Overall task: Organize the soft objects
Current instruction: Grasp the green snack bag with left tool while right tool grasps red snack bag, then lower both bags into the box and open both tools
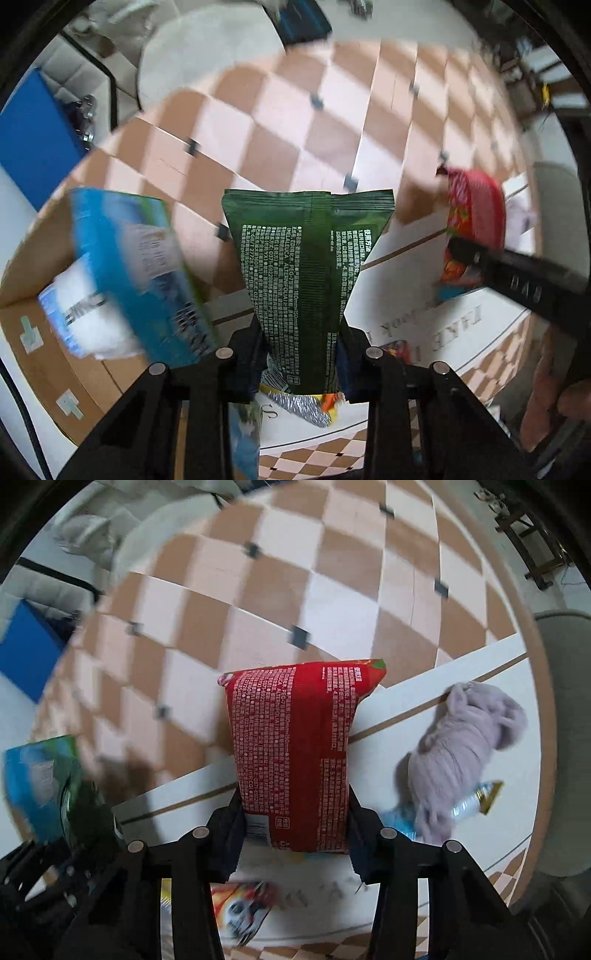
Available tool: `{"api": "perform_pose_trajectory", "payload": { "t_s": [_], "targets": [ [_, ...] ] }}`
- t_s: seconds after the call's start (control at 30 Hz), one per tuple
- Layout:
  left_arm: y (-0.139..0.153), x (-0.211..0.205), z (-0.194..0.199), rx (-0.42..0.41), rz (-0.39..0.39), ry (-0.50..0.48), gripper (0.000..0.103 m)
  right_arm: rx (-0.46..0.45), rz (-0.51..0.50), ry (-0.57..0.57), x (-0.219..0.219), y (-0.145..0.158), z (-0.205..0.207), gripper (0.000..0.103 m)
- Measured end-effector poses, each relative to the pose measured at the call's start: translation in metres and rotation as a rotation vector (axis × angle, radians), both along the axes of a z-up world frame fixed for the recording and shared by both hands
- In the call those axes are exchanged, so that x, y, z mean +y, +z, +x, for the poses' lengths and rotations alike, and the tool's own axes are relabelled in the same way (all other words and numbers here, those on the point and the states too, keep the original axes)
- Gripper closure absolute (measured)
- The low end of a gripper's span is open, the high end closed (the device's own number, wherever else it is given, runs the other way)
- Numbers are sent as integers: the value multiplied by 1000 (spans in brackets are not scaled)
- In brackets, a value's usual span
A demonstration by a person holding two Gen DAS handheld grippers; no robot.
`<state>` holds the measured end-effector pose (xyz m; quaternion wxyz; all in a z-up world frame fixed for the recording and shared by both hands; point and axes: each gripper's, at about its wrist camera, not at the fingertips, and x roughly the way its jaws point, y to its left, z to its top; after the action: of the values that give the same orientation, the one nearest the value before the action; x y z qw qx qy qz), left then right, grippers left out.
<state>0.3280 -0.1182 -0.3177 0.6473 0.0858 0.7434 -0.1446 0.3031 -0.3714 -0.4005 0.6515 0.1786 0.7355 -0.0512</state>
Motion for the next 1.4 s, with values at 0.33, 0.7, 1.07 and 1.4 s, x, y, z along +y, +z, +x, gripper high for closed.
{"api": "perform_pose_trajectory", "payload": {
  "t_s": [0.33,0.7,1.07,1.4],
  "targets": [
    [111,154,-37,-173,-64,185,74,-241,98,205,105,141,-38,54],
    [43,317,-16,-77,128,374,74,-162,150,442,318,115,-49,54],
    [-31,346,21,39,165,363,74,-19,98,494,376,43,-51,54],
    [-39,347,26,79,150,389,68,58,73,506,385,7,-55,52]
  ]
}}
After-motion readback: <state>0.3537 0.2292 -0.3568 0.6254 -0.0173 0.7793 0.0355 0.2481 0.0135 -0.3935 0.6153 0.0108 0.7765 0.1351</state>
